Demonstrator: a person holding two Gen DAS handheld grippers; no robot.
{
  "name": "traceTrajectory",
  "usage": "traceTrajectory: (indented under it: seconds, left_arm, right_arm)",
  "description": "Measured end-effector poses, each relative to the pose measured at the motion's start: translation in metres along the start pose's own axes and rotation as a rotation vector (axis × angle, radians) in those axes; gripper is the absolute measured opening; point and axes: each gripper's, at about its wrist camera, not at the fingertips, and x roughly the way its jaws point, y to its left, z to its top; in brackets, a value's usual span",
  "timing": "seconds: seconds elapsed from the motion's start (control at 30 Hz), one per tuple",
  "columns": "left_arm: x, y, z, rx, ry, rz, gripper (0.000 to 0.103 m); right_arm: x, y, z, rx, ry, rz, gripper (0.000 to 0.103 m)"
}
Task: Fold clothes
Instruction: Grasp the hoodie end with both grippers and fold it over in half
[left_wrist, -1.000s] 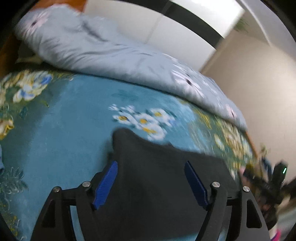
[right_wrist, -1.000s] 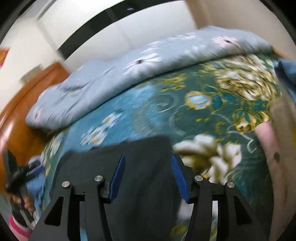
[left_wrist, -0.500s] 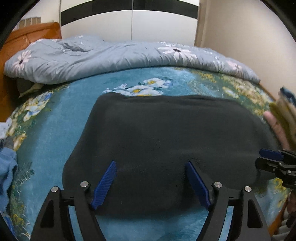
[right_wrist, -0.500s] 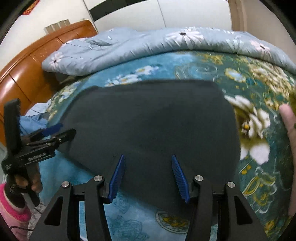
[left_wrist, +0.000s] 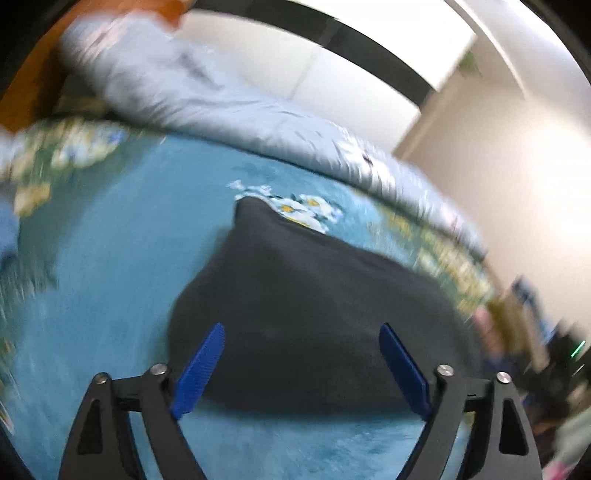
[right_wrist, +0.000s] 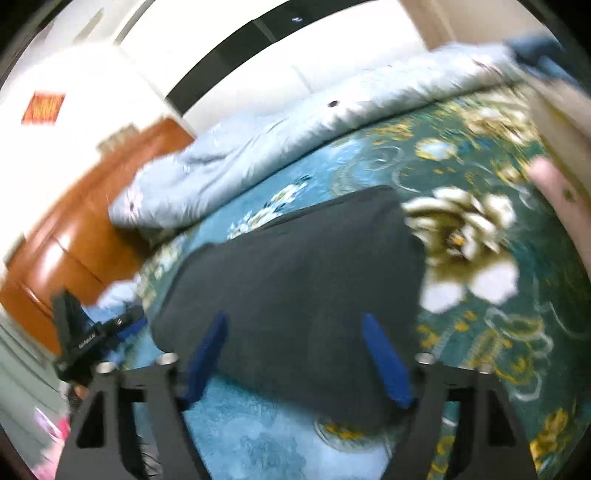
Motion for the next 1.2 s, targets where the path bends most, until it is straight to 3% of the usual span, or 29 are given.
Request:
traceTrajectory:
  seconds: [0.03, 0.13, 0.37, 0.47, 0.63, 0.83, 1.0, 1.2]
  left_arm:
    - [-0.004, 0.014, 0.000, -0.065, 0.005, -0.030, 0.102]
    - [-0.008, 0.050, -0.003, -0.219, 0.024, -0.084, 0.103]
    - [0.019, 0.069, -0.013, -0.324, 0.105, -0.131, 0.103]
    - [0.041, 0.063, -0.014, -0.339, 0.163, -0.151, 0.103]
    - [0.073, 0.048, -0.017, -0.336, 0.244, -0.179, 0.103]
    - [0.091, 0.040, 0.000, -0.327, 0.257, -0.168, 0.103]
    - [0.107, 0.047, 0.017, -0.346, 0.227, -0.214, 0.102]
    - [0.126, 0.046, 0.037, -0.303, 0.286, -0.259, 0.102]
  right_arm:
    - [-0.006, -0.013, -0.004, 0.046, 0.010, 0.019, 0.084]
    - [-0.014, -0.040, -0.018, 0.148, 0.031, 0.053, 0.097]
    - [0.002, -0.077, -0.038, 0.361, 0.073, 0.169, 0.101]
    - [0.013, -0.071, -0.032, 0.344, 0.081, 0.163, 0.103]
    - [0.036, -0.062, -0.023, 0.351, 0.088, 0.225, 0.103]
    - [0.062, -0.050, -0.007, 0.316, 0.081, 0.220, 0.103]
    - [0.077, -0.046, 0.008, 0.268, 0.080, 0.249, 0.103]
    - [0.094, -0.042, 0.025, 0.201, 0.114, 0.281, 0.103]
